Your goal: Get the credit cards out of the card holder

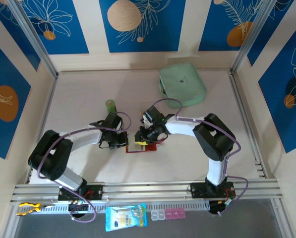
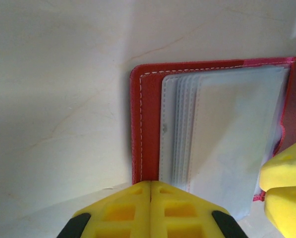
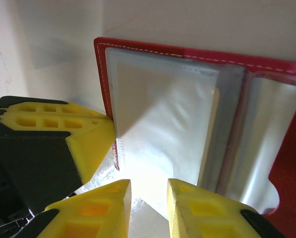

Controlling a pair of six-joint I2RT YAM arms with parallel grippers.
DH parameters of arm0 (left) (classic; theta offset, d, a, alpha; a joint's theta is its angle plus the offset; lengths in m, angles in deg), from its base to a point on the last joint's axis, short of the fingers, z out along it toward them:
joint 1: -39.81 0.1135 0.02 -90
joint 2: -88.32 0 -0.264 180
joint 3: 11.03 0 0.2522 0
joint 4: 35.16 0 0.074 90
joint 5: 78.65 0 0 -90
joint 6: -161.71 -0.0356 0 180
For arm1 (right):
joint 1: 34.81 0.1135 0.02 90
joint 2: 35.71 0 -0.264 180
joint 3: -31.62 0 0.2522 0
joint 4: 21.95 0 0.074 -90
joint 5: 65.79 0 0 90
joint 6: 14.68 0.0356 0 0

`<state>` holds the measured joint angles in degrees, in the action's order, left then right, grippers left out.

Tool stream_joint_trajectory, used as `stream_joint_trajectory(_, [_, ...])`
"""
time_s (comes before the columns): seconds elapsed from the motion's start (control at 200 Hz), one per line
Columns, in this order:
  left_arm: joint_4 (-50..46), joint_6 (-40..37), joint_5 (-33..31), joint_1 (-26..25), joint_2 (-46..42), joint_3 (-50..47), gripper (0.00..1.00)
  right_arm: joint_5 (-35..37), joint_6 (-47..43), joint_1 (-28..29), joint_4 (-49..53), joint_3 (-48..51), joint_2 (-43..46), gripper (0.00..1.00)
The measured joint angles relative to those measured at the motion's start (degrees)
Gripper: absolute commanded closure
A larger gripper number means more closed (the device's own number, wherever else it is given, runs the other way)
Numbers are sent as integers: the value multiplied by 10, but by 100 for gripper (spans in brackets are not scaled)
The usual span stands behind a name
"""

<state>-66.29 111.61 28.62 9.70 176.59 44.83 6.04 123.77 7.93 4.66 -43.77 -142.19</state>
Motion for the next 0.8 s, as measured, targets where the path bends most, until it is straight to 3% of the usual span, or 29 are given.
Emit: stream_joint_trajectory(0.8, [-7,-11,-4,3,-5,0,100,17,-19,-13,30,5,0,77])
